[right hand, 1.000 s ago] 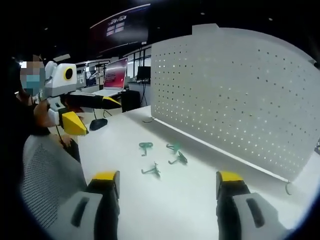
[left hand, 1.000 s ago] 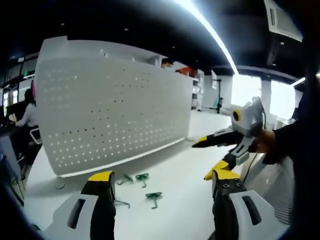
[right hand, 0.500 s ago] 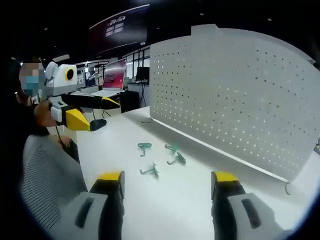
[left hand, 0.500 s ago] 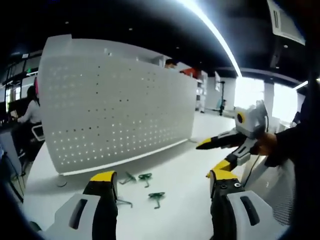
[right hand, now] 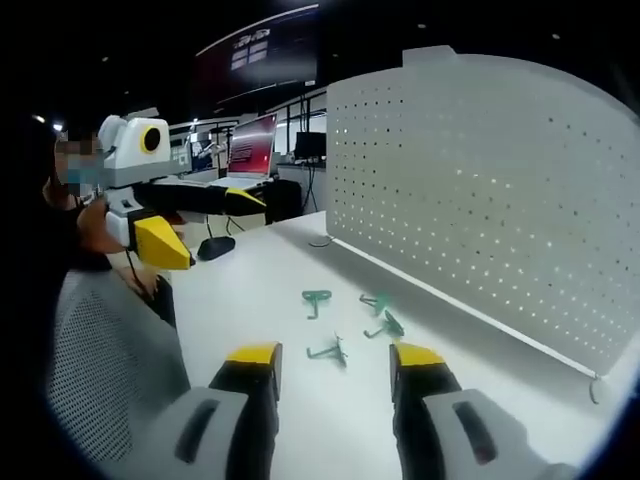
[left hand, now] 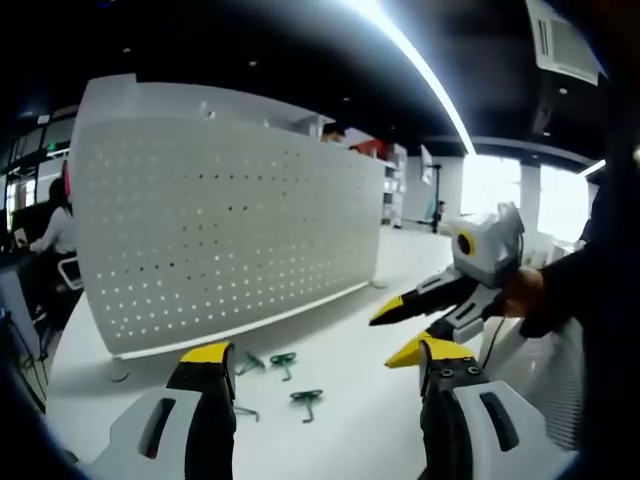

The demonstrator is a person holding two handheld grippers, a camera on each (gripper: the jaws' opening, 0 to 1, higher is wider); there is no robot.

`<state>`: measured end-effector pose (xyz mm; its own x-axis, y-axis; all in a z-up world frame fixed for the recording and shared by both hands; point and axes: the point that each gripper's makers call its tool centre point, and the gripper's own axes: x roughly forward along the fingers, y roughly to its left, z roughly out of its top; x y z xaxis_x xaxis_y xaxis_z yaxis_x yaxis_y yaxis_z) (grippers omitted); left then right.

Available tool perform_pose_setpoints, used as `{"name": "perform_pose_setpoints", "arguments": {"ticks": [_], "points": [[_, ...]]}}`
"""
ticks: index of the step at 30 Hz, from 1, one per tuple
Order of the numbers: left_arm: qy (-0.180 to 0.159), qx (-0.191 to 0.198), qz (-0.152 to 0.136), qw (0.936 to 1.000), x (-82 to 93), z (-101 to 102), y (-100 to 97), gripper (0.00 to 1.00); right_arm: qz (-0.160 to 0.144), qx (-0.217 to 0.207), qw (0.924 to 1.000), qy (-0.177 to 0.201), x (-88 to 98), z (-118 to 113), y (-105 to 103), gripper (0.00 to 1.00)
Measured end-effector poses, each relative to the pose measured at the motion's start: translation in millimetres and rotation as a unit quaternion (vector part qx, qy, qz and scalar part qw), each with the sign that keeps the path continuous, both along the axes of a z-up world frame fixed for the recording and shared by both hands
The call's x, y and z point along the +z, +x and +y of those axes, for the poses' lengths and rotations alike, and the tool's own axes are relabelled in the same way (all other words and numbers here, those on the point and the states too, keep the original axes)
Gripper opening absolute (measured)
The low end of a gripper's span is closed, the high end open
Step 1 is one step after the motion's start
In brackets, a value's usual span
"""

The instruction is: Insert the hook assembly into the mounting plate slot until the hook locks in place.

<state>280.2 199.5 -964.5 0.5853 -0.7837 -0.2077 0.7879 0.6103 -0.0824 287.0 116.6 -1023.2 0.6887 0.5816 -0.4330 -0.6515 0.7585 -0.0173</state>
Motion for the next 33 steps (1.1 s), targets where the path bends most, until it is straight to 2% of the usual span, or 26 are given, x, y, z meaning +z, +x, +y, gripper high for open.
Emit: {"name": "perform_pose_setpoints", "arguments": {"ticks": [7, 13, 33], "points": [[-0.005, -0.002, 0.001, 1.0, 1.1, -0.2, 0.6, 0.76, 0.003, 0.007, 0.9999, -0.008, -5.2, 9.5, 15.3, 0.36], [-0.008, -0.003, 0.003, 1.0, 1.6, -0.3, 0.6, 0.76, 0.014, 0.013, 0.9992, -0.035, -19.1, 16.4, 26.2, 0.3], [-0.017, -0.001, 0.012, 0.9998, 0.5, 0.7, 2.5, 0.76, 0.025, 0.057, 0.9918, -0.112, -58.2, 40.1, 44.3, 0.16]]}}
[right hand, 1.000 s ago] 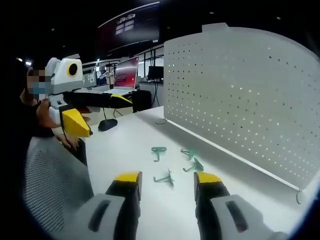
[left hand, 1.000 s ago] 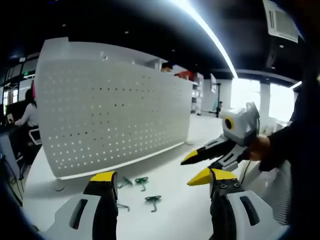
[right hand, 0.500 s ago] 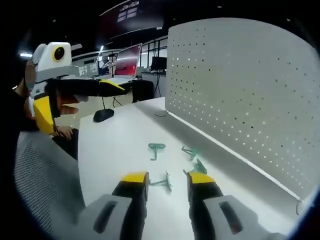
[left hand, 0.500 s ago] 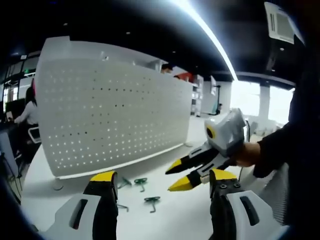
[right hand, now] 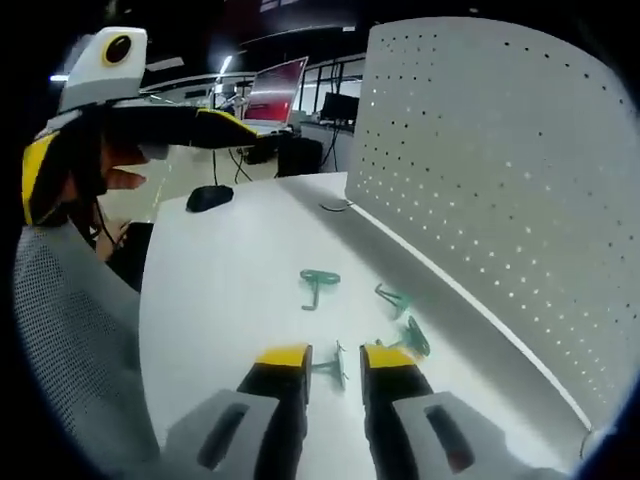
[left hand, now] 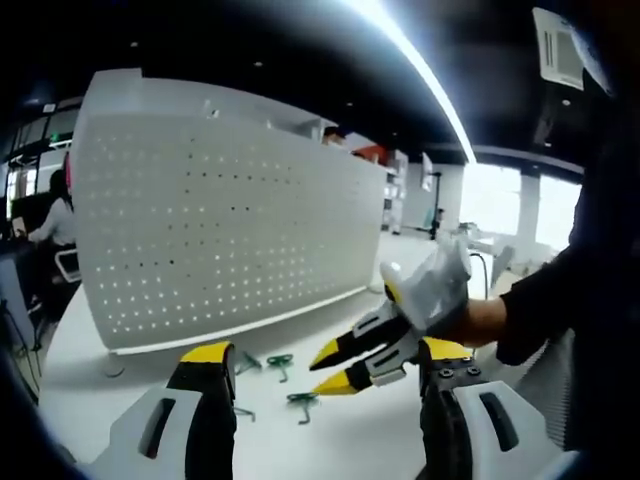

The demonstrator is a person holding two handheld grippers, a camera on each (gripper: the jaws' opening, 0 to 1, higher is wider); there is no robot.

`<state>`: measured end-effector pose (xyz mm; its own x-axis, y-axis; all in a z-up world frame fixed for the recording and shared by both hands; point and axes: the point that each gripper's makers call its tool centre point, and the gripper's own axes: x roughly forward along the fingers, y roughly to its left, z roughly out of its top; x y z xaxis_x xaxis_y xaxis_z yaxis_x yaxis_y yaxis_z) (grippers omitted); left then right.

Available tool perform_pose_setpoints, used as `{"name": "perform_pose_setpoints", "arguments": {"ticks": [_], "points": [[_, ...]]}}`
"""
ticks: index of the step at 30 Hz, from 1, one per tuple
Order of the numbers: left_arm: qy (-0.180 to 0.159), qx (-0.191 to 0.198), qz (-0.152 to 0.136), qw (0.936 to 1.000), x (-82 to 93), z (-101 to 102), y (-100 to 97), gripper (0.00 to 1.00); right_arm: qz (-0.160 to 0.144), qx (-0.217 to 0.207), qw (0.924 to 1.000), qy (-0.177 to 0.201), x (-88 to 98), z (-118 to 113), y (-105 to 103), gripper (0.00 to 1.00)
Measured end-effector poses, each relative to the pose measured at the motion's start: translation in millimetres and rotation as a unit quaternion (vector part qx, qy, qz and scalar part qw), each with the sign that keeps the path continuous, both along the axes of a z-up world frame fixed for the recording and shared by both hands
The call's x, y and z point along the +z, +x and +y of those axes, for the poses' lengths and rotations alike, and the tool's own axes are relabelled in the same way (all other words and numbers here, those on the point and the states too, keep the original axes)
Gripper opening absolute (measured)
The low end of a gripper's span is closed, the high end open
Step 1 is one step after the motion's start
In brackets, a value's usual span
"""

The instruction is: Insert the hook assembly into the mounting plate slot until the hook locks in place.

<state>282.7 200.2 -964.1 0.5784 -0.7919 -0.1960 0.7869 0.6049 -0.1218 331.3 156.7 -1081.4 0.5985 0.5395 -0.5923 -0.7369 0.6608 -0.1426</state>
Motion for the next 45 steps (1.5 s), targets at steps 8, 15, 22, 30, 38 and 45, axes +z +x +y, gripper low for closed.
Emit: {"name": "perform_pose_setpoints", "arguments": {"ticks": [8, 15, 22, 30, 38, 45], "points": [[0.001, -0.001, 0.004, 1.0, -1.7, 0.1, 0.7, 0.76, 0.006, 0.002, 0.9997, -0.021, -12.0, 2.8, 8.3, 0.12], [-0.004, 0.002, 0.005, 1.0, -0.8, 1.7, 1.8, 0.75, 0.004, 0.016, 0.9991, -0.038, -19.2, 7.2, 8.4, 0.08], [-0.009, 0.004, 0.007, 0.9999, -0.4, 3.0, 2.4, 0.75, 0.001, 0.028, 0.9978, -0.059, -24.0, 9.5, 13.6, 0.05], [-0.009, 0.001, 0.009, 0.9999, -0.9, 2.4, 1.3, 0.74, 0.003, 0.032, 0.9968, -0.073, -29.7, 11.2, 14.8, 0.03], [-0.014, 0.003, 0.011, 0.9998, 0.1, 3.2, 1.4, 0.73, 0.002, 0.038, 0.9952, -0.09, -33.7, 9.5, 15.5, 0.0], [-0.017, 0.004, 0.012, 0.9998, 0.7, 4.1, 1.9, 0.73, 0.001, 0.044, 0.9939, -0.101, -36.0, 11.7, 17.4, 0.0]]}}
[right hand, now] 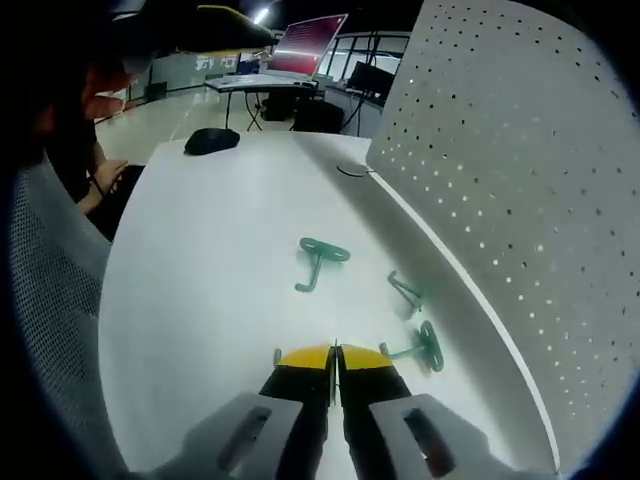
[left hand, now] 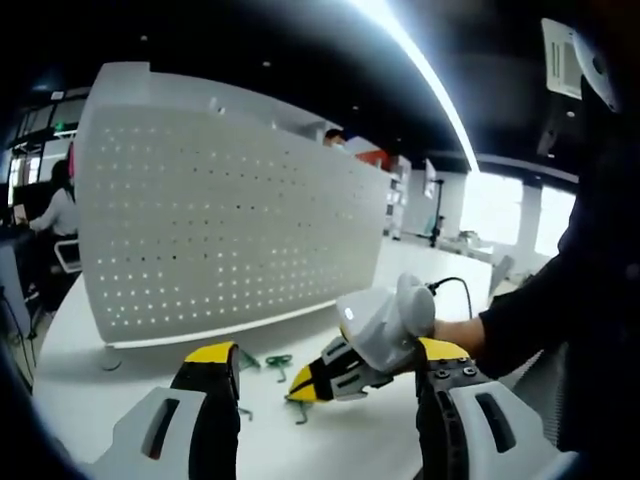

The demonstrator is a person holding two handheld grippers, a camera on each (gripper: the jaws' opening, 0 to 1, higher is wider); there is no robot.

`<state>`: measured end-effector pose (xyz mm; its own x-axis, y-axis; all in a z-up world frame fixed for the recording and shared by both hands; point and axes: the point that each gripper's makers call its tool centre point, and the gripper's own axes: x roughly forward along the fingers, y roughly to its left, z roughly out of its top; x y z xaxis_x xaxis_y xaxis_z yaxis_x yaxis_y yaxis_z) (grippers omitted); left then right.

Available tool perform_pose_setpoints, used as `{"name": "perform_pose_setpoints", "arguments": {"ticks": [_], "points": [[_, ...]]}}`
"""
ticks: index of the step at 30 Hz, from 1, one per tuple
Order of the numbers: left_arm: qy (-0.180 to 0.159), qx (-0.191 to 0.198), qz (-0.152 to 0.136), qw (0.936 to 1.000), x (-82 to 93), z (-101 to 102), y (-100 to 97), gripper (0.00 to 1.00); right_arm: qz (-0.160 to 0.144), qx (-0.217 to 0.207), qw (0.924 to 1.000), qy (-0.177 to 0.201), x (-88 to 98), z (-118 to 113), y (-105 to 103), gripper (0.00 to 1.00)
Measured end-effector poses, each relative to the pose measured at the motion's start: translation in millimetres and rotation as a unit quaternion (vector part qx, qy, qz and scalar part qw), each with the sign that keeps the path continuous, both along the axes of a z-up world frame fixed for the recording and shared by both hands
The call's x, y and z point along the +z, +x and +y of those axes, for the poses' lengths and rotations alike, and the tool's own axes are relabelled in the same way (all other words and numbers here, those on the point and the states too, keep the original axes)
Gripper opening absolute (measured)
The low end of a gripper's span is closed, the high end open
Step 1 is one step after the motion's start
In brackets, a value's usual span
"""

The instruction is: Insert the hook assembly into the mounting plate slot until the hook locks in place.

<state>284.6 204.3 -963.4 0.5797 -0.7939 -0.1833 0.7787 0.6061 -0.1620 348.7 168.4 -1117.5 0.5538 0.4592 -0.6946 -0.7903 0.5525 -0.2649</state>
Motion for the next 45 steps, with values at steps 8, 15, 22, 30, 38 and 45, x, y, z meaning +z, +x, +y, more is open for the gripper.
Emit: {"name": "perform_pose_setpoints", "arguments": {"ticks": [8, 15, 22, 30, 38, 45], "points": [[-0.003, 0.0, 0.002, 1.0, 0.4, 0.6, 0.9, 0.72, -0.002, 0.0, 1.0, 0.0, 2.7, -1.3, 0.0, 0.0], [0.001, -0.006, 0.002, 1.0, -0.6, -1.9, -0.4, 0.72, -0.006, -0.017, 0.9996, 0.02, 14.3, -7.1, 2.0, 0.0], [0.005, -0.007, 0.002, 1.0, -1.7, -2.5, -0.3, 0.71, -0.004, -0.035, 0.9987, 0.037, 20.9, -12.2, 2.3, 0.0], [0.014, -0.005, -0.001, 0.9999, -3.2, -2.0, 0.3, 0.71, -0.007, -0.047, 0.9975, 0.052, 26.2, -15.5, 4.2, 0.0], [0.03, 0.008, -0.009, 0.9995, -4.9, 2.6, 3.3, 0.65, -0.011, -0.061, 0.9907, 0.121, 61.2, -6.0, 1.4, 0.0], [0.032, 0.025, -0.026, 0.9988, -0.2, 8.0, 6.9, 0.6, -0.017, -0.07, 0.9826, 0.171, 91.5, -1.6, -8.8, 0.0]]}}
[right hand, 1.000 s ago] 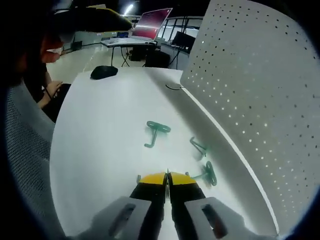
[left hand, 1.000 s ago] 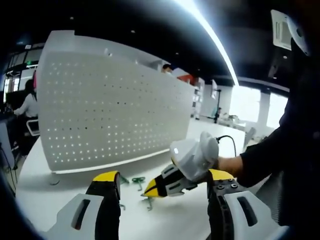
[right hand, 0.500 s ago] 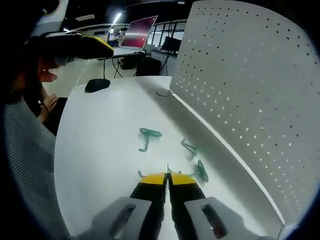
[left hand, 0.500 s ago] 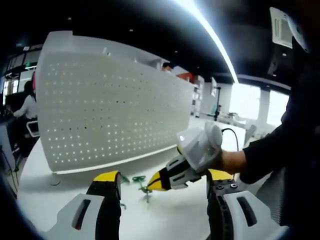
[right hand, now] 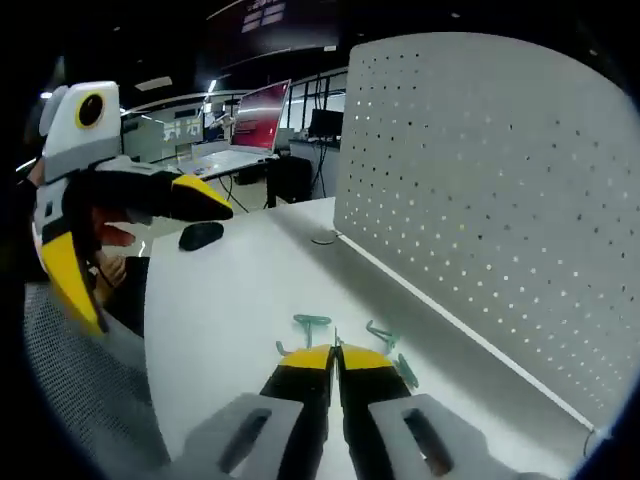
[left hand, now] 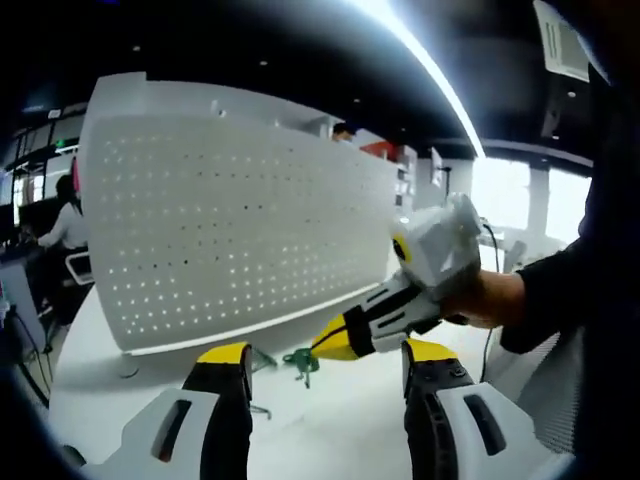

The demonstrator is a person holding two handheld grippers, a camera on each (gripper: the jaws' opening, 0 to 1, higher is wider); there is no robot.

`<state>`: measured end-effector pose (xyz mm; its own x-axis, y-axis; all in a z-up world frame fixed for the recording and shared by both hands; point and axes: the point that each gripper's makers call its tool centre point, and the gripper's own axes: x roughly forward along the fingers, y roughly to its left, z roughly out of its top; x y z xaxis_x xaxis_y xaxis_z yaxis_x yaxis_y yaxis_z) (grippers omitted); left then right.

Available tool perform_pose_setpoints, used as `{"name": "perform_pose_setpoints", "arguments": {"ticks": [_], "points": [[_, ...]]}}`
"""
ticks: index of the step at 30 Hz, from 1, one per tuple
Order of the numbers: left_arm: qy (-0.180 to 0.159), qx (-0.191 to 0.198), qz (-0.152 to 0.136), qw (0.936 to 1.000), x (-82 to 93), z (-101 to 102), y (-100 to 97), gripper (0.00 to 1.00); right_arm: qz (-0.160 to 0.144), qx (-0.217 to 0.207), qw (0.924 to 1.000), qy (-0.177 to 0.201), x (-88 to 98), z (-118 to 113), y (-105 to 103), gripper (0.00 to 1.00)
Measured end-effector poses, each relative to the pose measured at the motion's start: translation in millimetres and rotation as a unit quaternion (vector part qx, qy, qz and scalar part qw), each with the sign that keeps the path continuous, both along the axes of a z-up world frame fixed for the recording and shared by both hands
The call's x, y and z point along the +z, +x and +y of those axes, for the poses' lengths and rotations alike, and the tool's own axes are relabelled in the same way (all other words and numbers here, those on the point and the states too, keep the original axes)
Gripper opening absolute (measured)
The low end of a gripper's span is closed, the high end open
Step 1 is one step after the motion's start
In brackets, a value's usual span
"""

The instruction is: Insert the hook assembly into the mounting plate slot until the hook locks in place.

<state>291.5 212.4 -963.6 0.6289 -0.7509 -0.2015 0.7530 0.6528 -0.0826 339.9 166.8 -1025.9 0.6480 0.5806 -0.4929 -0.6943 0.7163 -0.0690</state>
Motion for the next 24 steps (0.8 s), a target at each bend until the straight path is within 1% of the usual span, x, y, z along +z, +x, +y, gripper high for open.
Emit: {"name": "perform_pose_setpoints", "arguments": {"ticks": [5, 10, 11, 12, 15, 19, 24], "points": [[0.005, 0.013, -0.023, 0.9996, 4.2, 4.9, 3.8, 0.53, -0.001, -0.004, 0.9994, 0.034, 18.2, 3.6, -8.3, 0.0], [0.02, 0.022, -0.046, 0.9985, 7.4, 8.4, 5.8, 0.43, 0.002, -0.006, 0.9968, 0.08, 39.6, 10.1, -15.5, 0.0], [0.023, 0.024, -0.056, 0.9979, 9.3, 9.5, 6.4, 0.41, 0.002, -0.006, 0.9965, 0.083, 41.1, 10.7, -15.9, 0.0], [0.025, 0.025, -0.059, 0.9976, 9.6, 10.0, 6.4, 0.39, 0.003, -0.005, 0.9957, 0.093, 45.4, 12.4, -17.4, 0.0], [0.031, 0.026, -0.067, 0.997, 10.3, 10.6, 6.5, 0.34, 0.003, -0.003, 0.9942, 0.107, 53.9, 16.6, -20.6, 0.0], [0.04, 0.023, -0.089, 0.995, 13.7, 9.9, 5.3, 0.27, 0.005, 0.002, 0.9921, 0.126, 63.8, 22.9, -24.9, 0.0], [0.051, 0.02, -0.099, 0.9936, 14.8, 8.9, 3.8, 0.23, 0.002, 0.008, 0.9901, 0.14, 73.7, 28.2, -29.0, 0.0]]}}
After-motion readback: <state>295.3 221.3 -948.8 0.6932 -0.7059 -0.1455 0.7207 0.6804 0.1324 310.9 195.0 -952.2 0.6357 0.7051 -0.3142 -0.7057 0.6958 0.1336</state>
